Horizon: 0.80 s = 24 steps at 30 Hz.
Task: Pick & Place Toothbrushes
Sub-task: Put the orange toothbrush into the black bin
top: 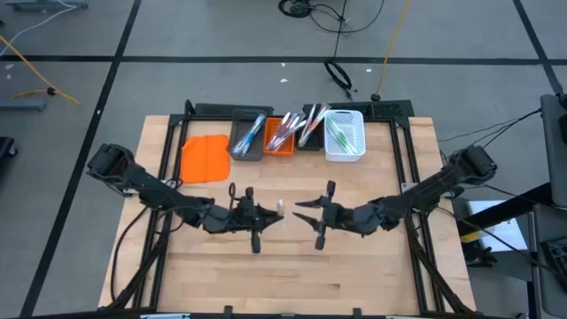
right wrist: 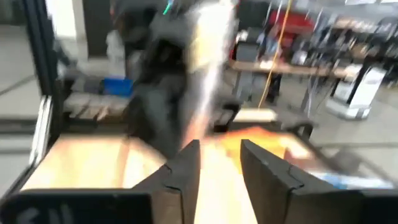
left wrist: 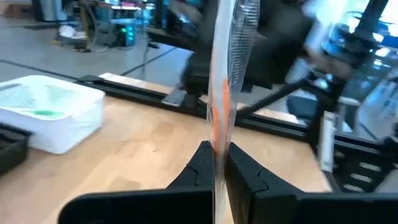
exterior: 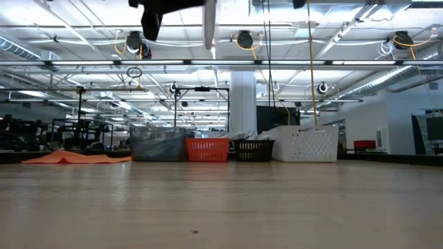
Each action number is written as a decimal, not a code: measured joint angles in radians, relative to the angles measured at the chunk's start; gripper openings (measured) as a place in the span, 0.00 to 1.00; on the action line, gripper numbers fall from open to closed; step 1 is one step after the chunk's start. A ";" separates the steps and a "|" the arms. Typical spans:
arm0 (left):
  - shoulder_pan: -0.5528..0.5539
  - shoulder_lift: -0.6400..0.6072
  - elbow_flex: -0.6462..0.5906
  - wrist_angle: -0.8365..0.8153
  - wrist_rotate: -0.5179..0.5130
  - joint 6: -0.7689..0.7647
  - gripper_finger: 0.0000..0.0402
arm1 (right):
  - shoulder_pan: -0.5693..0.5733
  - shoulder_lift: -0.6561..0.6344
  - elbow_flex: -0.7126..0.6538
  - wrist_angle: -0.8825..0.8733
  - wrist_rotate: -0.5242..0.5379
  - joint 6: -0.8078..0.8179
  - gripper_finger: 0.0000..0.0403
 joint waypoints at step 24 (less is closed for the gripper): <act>0.514 0.051 0.255 -0.432 0.307 -0.026 0.01 | 0.159 -0.024 -0.072 -0.311 -0.005 0.379 0.29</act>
